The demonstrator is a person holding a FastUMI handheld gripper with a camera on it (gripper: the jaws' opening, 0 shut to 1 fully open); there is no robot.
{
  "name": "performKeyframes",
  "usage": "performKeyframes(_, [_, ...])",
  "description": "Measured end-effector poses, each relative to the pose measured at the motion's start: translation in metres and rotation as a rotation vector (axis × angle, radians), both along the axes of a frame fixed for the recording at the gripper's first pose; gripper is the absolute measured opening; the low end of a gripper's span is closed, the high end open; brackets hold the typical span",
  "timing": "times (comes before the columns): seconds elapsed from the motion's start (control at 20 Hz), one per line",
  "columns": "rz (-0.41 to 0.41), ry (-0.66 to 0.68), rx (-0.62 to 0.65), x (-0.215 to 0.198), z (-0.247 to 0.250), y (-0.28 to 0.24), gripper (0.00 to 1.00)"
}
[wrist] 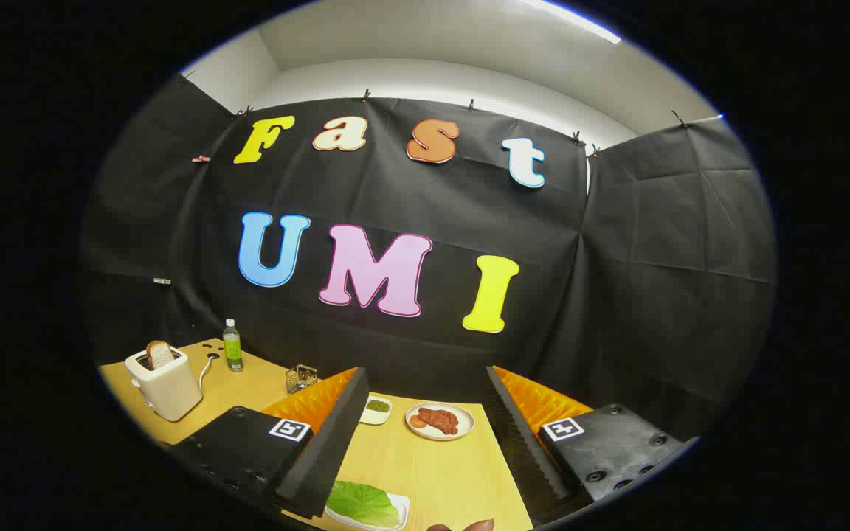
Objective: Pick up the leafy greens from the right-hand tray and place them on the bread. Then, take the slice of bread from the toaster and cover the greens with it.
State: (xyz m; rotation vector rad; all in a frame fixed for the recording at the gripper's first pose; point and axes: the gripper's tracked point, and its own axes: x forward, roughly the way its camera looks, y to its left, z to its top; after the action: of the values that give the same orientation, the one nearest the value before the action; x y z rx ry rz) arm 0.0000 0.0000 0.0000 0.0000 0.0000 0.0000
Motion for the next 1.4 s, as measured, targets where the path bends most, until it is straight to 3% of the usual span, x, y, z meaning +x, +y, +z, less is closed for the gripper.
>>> performKeyframes(1.1, [0.005, 0.018, 0.005, -0.009, -0.006, -0.004, 0.98])
performKeyframes(1.4, [0.085, 0.150, -0.033, -0.005, -0.040, 0.015, 0.98])
